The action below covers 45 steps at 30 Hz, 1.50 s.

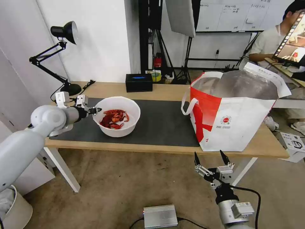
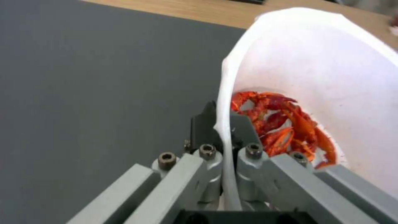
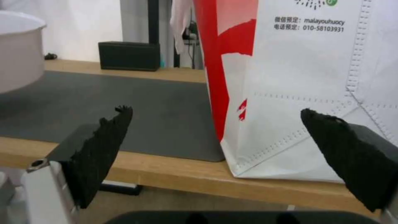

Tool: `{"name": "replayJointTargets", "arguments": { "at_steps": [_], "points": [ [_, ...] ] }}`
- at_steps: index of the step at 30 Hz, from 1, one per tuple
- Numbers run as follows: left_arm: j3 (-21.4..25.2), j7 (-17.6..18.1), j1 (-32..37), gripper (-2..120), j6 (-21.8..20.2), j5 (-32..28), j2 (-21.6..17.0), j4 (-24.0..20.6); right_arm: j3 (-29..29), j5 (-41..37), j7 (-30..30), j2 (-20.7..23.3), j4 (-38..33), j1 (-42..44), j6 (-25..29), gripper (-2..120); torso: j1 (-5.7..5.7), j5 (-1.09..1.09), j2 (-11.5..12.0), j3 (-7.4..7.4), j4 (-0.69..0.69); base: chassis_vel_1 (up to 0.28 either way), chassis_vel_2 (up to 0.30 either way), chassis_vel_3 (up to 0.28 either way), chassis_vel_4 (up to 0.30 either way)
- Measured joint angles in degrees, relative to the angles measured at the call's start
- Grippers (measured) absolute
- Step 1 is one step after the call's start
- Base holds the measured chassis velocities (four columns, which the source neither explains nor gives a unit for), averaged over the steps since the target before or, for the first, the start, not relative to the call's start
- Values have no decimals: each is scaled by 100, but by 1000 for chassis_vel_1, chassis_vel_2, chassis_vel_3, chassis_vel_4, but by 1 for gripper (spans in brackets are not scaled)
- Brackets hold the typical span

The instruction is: Pick up the trash from the table and place it into the takeout bag.

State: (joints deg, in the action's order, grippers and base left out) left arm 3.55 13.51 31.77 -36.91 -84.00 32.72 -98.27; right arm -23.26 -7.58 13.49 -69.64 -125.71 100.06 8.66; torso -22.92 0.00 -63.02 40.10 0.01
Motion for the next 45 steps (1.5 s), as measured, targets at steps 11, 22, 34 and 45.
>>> {"name": "replayJointTargets", "arguments": {
  "at_steps": [11,22,34,45],
  "points": [
    [241,-305,307,0,149,-325,-192,-1367,0,0,0,0,0,0,0,100,1,1,0,0,-1,0,0,0,0],
    [47,-613,177,0,198,-321,-33,-1962,0,0,0,0,0,0,0,100,0,1,0,0,-1,0,0,0,0],
    [-239,-524,-252,0,209,-448,427,-2270,0,0,0,0,0,0,0,100,0,1,0,0,-1,0,0,0,0],
    [-303,-508,-540,0,275,-653,573,-2519,0,0,0,0,0,0,0,100,0,1,0,0,0,0,0,0,0]
  ]
}}
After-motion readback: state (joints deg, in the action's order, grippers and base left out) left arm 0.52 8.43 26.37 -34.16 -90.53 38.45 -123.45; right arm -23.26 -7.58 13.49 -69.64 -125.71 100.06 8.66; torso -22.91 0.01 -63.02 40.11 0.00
